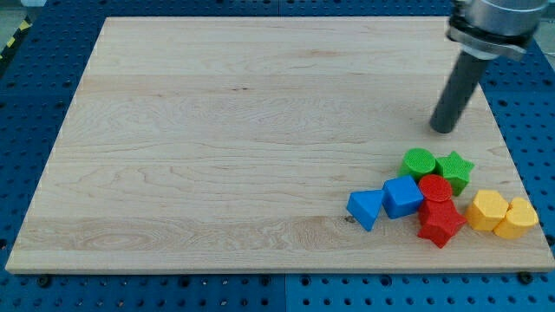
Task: Nudge yellow hexagon down a bit
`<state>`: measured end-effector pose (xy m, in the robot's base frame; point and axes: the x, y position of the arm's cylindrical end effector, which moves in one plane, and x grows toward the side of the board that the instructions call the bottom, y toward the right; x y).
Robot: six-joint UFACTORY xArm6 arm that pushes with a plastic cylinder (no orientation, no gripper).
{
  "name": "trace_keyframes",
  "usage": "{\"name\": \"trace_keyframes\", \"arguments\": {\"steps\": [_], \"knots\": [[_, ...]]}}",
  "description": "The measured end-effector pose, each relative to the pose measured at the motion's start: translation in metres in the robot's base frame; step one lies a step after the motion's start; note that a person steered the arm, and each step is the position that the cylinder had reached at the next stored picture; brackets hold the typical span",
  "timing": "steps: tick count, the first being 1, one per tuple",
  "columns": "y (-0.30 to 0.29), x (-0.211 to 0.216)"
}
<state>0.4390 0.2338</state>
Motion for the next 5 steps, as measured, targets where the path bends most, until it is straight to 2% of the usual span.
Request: {"name": "trace_keyframes", "arguments": {"steps": [2, 4, 5], "knots": [[0.014, 0.015], [0.044, 0.082], [0.045, 0.084]]}}
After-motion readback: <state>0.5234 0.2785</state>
